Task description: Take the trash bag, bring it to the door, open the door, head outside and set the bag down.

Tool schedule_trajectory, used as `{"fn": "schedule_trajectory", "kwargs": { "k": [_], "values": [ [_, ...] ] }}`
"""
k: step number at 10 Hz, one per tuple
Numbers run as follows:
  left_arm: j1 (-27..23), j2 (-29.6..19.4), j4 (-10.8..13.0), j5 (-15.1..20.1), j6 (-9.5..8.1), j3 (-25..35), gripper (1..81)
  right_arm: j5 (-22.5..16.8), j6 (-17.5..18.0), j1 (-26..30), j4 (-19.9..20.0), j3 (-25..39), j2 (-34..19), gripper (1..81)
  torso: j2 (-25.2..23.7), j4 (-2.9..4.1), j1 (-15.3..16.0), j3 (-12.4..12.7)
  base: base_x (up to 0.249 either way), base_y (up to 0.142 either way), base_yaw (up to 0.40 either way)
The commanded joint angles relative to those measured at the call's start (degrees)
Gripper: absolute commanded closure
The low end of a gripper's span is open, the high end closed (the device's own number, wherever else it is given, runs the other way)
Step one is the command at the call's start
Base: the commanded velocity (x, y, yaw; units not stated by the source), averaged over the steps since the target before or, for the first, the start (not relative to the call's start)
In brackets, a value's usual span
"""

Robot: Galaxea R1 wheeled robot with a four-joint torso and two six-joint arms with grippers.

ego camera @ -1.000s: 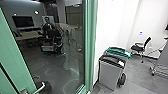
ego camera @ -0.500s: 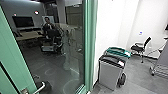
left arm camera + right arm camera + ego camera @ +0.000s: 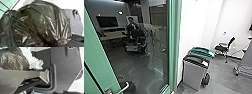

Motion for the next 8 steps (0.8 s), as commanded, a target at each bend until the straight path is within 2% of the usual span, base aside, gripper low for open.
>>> {"fn": "schedule_trajectory", "kwargs": {
  "k": [1,3,4,8],
  "values": [
    [-3.3,-0.2,0.4,3.3,0.48,-0.2,81.1,-3.1,0.0,2.3,-0.6,0.4,0.5,1.0,0.0,0.00,0.0,0.0,0.000,0.000,0.000],
    [-3.3,-0.2,0.6,3.4,0.57,-0.2,81.1,-3.1,0.0,2.3,-0.6,0.4,0.6,1.0,0.0,0.00,0.0,0.0,0.000,0.000,0.000],
    [-3.3,-0.3,1.3,3.3,0.48,-0.2,81.1,-3.1,0.0,2.3,-0.6,0.4,0.6,1.0,0.0,0.00,0.0,0.0,0.000,0.000,0.085],
    [-3.3,-0.4,1.5,3.0,0.57,-0.2,81.1,-3.0,-0.1,2.1,-0.4,0.4,0.7,1.0,0.0,0.00,0.0,0.0,0.000,0.000,0.127]
  ]
}}
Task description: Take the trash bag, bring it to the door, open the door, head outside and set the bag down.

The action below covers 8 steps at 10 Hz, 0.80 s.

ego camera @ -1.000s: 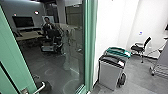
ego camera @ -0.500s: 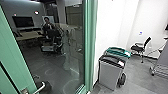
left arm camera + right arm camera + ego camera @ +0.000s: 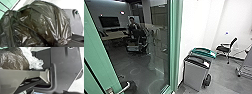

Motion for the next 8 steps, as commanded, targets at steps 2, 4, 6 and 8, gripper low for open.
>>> {"fn": "schedule_trajectory", "kwargs": {
  "k": [2,4,6,8],
  "values": [
    [-3.1,-0.5,0.6,3.0,0.55,-0.2,81.1,-3.0,-0.2,2.1,-0.4,0.5,0.4,1.0,0.0,0.00,0.0,0.0,0.000,0.000,0.169],
    [-3.0,-0.8,1.1,2.8,0.72,-0.2,81.1,-1.5,-0.2,1.8,-0.4,0.5,0.4,1.0,0.0,0.00,0.0,0.0,0.000,0.000,0.214],
    [-2.9,-1.2,1.4,2.1,0.81,-0.2,81.1,-1.4,-0.2,1.8,-0.4,0.5,0.5,1.0,0.0,0.00,0.0,0.0,0.000,0.000,0.222],
    [-2.8,-1.7,2.6,0.1,0.81,-0.2,81.1,-0.8,-0.2,1.7,-0.3,0.5,0.5,1.0,0.0,0.00,0.0,0.0,0.000,0.000,0.222]
  ]
}}
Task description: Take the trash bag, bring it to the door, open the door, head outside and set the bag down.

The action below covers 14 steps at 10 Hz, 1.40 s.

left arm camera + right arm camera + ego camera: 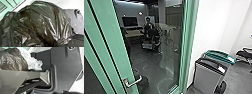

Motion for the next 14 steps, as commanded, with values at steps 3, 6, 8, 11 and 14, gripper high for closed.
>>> {"fn": "schedule_trajectory", "kwargs": {
  "k": [3,6,8,11,14],
  "values": [
    [-3.3,-0.6,2.1,1.9,0.31,-0.2,81.1,-2.4,-0.2,2.0,-0.3,0.5,0.5,1.0,0.0,0.00,0.0,0.0,0.000,0.000,0.220],
    [-3.4,-0.7,2.4,1.9,0.40,-0.2,81.1,-2.4,-0.2,2.1,-0.4,0.5,0.6,1.0,0.0,0.00,0.0,0.0,0.000,0.000,0.220],
    [-3.4,-0.7,2.5,1.9,0.40,-0.2,81.1,-2.4,-0.2,2.1,-0.4,0.5,0.6,1.0,0.0,0.00,0.0,0.0,0.000,0.000,0.220],
    [-3.3,-0.5,3.2,1.9,0.31,-0.2,81.1,-2.4,-0.2,2.0,-0.4,0.5,0.6,1.0,0.0,0.00,0.0,0.0,0.000,0.000,0.219],
    [-3.3,-0.5,3.4,2.0,0.40,-0.2,81.1,-2.4,-0.2,1.9,-0.4,0.5,0.7,1.0,0.0,0.00,0.0,0.0,0.000,0.000,0.217]
  ]
}}
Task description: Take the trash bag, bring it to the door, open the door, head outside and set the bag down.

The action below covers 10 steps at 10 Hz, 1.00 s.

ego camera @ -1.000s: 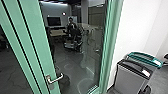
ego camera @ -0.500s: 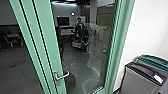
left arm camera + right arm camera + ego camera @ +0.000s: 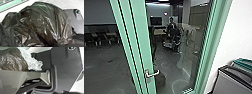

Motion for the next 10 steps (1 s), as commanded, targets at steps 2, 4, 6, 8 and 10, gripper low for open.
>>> {"fn": "schedule_trajectory", "kwargs": {
  "k": [2,4,6,8,10],
  "values": [
    [-3.3,-0.3,0.8,3.0,0.26,-0.2,81.1,-2.8,-0.2,2.0,-0.4,0.6,0.6,1.0,0.0,0.00,0.0,0.0,0.000,0.000,0.217],
    [-3.2,-0.3,1.3,3.0,0.17,-0.2,81.1,-2.8,-0.2,2.0,-0.4,0.6,0.6,1.0,0.0,0.00,0.0,0.0,0.000,0.000,0.216],
    [-3.2,-0.2,1.4,3.0,0.26,-0.2,81.1,-2.8,-0.2,1.9,-0.4,0.6,0.6,1.0,0.0,0.00,0.0,0.0,0.000,0.000,0.204],
    [-3.2,-0.2,1.5,3.0,0.17,-0.2,81.1,-2.8,-0.2,2.0,-0.4,0.6,0.6,1.0,0.0,0.00,0.0,0.0,0.000,0.000,0.191],
    [-3.2,-0.2,1.5,3.0,0.26,-0.2,81.1,-2.8,-0.2,1.9,-0.4,0.6,0.6,1.0,0.0,0.00,0.0,0.0,0.000,0.000,0.191]
  ]
}}
